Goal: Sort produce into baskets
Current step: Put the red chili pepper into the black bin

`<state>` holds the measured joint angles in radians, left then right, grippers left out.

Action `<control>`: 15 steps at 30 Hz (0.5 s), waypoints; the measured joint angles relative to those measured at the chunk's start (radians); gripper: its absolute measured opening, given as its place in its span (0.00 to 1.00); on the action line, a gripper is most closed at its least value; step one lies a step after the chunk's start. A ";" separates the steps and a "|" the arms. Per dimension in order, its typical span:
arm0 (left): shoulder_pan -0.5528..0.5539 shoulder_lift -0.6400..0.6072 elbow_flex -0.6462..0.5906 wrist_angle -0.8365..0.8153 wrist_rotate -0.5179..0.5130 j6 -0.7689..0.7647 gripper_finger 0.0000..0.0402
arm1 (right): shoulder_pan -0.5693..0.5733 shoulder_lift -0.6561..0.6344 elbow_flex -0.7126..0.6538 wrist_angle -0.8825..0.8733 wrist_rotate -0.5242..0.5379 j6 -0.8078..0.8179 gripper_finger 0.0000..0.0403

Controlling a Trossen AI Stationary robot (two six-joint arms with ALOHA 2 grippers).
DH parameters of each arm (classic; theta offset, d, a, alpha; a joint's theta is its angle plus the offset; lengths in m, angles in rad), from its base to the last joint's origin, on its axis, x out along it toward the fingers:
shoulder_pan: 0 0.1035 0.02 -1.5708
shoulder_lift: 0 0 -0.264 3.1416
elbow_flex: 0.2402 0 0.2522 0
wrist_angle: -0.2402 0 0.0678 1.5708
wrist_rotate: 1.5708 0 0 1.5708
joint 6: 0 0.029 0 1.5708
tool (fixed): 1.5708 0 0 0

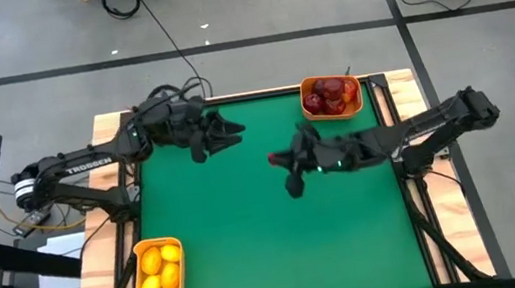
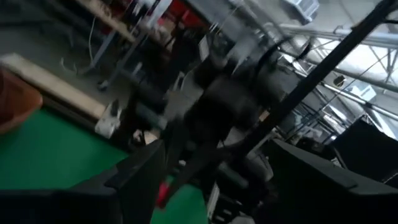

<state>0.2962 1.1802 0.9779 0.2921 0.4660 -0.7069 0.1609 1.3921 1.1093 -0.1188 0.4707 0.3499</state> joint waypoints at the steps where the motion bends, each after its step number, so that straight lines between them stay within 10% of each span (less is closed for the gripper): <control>1: -0.002 0.010 -0.001 -0.004 0.001 -0.016 0.73 | -0.018 0.009 0.024 0.000 -0.018 -0.044 0.08; 15: -0.031 0.068 0.000 -0.064 -0.035 -0.111 0.73 | -0.105 0.073 0.159 0.032 -0.102 -0.419 0.10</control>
<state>0.2657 1.2484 0.9779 0.2283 0.4308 -0.8182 0.0555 1.4648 1.2681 -0.0873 0.3685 -0.0686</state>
